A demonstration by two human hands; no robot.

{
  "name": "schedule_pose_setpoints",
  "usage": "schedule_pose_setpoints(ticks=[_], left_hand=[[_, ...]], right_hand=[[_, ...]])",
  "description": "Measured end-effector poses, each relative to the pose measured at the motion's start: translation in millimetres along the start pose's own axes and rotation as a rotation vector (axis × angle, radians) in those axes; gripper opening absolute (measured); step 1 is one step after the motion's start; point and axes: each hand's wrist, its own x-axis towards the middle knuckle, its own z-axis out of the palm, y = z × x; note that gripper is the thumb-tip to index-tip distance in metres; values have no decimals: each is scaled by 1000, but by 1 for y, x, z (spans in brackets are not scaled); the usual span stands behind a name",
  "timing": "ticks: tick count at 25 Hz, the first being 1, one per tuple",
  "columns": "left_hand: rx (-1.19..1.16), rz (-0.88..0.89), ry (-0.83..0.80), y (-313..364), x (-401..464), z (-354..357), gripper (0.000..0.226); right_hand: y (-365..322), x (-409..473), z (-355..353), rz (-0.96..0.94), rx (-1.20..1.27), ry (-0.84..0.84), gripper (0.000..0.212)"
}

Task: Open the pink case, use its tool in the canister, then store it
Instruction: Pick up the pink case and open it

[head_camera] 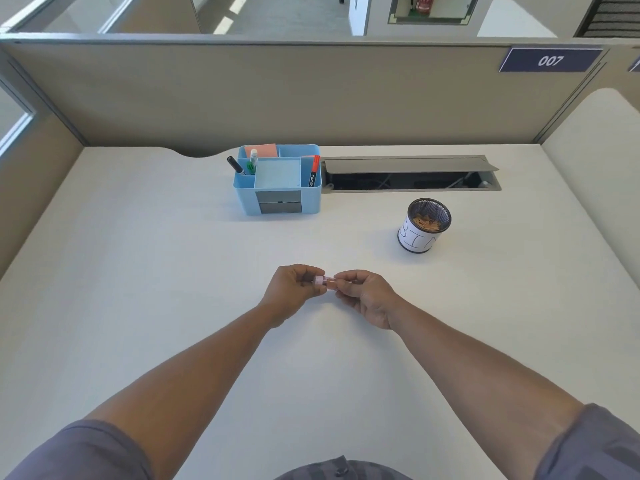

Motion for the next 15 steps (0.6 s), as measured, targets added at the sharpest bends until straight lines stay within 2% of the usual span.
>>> schedule_pose_setpoints(ticks=[8,12,15], left_hand=[[-281,-106,30,-11,6,1,10],[-212,-137,76,-15,12,7,9],[2,-106,76,-12,16,16,5]], right_hand=[[1,-7,4,0,191,26,18],[-4,-12,8,-18,295,59,21],[-8,-15,8,-48,372,107,23]])
